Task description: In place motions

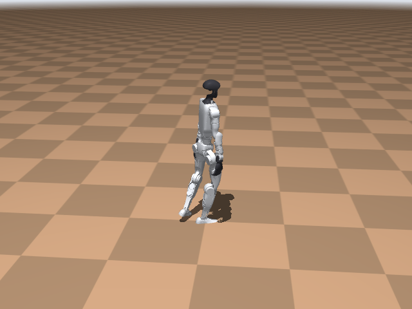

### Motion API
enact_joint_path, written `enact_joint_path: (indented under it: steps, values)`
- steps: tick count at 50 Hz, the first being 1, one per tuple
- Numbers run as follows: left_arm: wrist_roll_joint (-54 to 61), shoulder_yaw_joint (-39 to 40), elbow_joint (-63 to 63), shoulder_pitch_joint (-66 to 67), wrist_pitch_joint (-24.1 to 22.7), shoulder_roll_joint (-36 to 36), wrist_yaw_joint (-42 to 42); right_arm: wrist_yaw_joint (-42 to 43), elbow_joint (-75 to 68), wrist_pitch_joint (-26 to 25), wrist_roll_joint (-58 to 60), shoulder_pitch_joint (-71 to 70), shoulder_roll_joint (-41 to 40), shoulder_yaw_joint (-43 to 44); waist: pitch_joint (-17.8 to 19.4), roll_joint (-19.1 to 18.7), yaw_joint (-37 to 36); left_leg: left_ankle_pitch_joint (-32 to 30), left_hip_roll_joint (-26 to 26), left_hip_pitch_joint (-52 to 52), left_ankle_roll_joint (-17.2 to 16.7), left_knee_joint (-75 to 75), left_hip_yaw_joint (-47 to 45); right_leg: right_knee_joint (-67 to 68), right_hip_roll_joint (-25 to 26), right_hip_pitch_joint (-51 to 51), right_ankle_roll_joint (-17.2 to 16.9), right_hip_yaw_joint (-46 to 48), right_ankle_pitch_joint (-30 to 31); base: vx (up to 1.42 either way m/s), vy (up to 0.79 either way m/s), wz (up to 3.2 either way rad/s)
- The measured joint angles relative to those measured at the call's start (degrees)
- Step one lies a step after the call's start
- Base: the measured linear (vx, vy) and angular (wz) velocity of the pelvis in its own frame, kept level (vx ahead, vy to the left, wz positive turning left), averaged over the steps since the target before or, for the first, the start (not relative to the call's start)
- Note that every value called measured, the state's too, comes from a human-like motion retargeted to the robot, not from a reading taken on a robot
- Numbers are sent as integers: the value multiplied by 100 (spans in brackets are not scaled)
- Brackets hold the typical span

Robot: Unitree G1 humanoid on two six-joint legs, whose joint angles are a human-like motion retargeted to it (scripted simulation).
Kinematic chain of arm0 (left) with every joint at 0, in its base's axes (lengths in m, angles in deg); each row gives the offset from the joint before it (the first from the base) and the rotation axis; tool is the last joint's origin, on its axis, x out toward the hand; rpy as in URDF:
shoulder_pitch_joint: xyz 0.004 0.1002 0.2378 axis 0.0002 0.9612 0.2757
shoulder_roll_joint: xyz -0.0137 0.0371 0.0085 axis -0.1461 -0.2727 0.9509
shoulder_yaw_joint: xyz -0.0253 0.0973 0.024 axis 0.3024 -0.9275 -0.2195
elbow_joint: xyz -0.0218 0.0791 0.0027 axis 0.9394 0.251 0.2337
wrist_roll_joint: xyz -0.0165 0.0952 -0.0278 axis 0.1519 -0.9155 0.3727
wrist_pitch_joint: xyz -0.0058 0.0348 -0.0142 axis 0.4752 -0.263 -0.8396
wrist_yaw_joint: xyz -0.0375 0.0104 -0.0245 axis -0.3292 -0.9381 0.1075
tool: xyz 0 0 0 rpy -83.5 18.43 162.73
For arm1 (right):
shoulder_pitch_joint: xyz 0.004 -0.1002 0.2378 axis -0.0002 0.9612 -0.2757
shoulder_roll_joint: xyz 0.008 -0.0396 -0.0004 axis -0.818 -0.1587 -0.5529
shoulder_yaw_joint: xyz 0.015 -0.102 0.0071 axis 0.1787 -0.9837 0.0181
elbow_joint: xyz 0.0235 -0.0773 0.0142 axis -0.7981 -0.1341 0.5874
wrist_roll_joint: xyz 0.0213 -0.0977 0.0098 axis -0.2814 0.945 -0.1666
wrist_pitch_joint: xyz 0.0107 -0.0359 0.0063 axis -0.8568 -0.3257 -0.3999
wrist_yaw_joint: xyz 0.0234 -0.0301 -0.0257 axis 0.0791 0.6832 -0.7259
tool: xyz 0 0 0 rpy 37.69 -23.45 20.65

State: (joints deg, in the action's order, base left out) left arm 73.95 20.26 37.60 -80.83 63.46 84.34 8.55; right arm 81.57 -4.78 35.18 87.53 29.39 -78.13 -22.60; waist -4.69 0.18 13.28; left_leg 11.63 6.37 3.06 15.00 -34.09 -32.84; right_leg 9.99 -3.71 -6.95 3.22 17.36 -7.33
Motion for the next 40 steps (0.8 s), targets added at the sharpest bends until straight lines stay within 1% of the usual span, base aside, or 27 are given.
enact_joint_path:
  steps: [3,5,7,8,9,10,12,13,14,15,18,21,25,30,34,37,40]
  values:
    - [-56,9,-36,12,-6,-7,-8,-27,90,0,-181,-35,-94,42,88,-89,-6,-313,-431,510,-12,424,761,-66,111,-90,32,-410,173,-2,6,-160]
    - [-62,22,-27,-4,10,-37,-8,-46,119,13,-340,-26,-164,36,226,-159,-44,-544,-695,734,-124,706,1417,-100,274,-59,66,-693,261,5,2,-167]
    - [-52,18,15,-53,37,-77,-4,-64,107,17,-480,11,-217,28,394,-234,-96,-807,-899,763,-252,1125,2014,-136,469,42,99,-936,337,6,0,-160]
    - [-45,14,39,-82,52,-100,-1,-68,88,20,-524,36,-240,27,474,-263,-139,-924,-945,704,-283,1387,2137,-149,565,97,119,-1058,374,9,-9,-174]
    - [-40,28,56,-101,67,-142,-1,-68,52,25,-537,61,-274,14,545,-272,-217,-1028,-885,637,-176,1529,2095,-192,725,188,192,-1212,416,12,-23,-198]
    - [-36,51,69,-114,83,-194,-2,-67,7,30,-535,85,-312,-4,611,-271,-312,-1124,-771,567,0,1610,1970,-250,916,298,291,-1382,461,13,-10,-129]
    - [-34,103,42,-75,75,-161,10,-41,-87,17,-430,196,-305,-37,486,-355,-13,-1077,-772,368,-1,1952,1778,-263,847,257,180,-1373,466,13,10,-63]
    - [-38,185,27,-49,79,-178,-3,-14,-142,-8,-349,246,-335,-83,438,-367,-24,-1007,-639,309,0,1955,1341,-256,960,236,220,-1558,493,13,2,-80]
    - [-40,233,7,-48,78,-181,-6,49,-179,-22,-315,304,-365,-82,391,-375,90,-1019,-654,323,-9,1996,1347,-199,958,134,201,-1588,512,9,0,-53]
    - [-40,265,-15,-60,74,-176,-3,131,-207,-29,-305,365,-395,-58,345,-381,265,-1073,-742,374,-24,2056,1574,-118,898,-8,153,-1543,528,4,5,-76]
    - [-32,242,-67,-169,66,-204,-28,250,-338,234,-840,510,-421,137,283,-324,-313,-1059,-540,149,-56,2362,632,-87,957,4,5,-2354,531,3,2,-200]
    - [-73,120,-117,-308,84,-208,-49,118,-397,300,-1469,679,-410,390,189,-328,-760,-1012,-520,-27,-100,2611,269,-174,1007,87,-96,-2854,533,7,3,-153]
    - [-14,14,-287,-400,29,-155,-103,118,-504,226,-1839,725,-379,602,119,-282,-934,-967,-502,-96,-140,2719,-44,-356,1041,204,-94,-3111,603,2,3,-63]
    - [-68,-195,-390,-526,5,-136,-181,179,-483,110,-1713,615,-307,603,151,-239,-801,-852,-554,-103,-141,2653,26,-505,1021,320,-85,-2991,665,1,4,16]
    - [-198,-332,-311,-554,6,-124,-174,98,-350,35,-1195,536,-267,547,158,-181,-472,-818,-718,-90,-93,2640,419,-503,925,334,-51,-2532,659,5,4,90]
    - [-231,-281,-187,-498,3,-101,-165,31,-242,-42,-768,458,-260,441,145,-168,-250,-808,-804,-78,-67,2653,637,-456,885,303,-43,-2298,641,4,4,64]
    - [-252,-176,-10,-417,15,-85,-130,-25,-132,-59,-468,395,-272,322,124,-192,-193,-775,-825,-90,-60,2683,676,-446,878,303,-61,-2249,624,5,5,15]
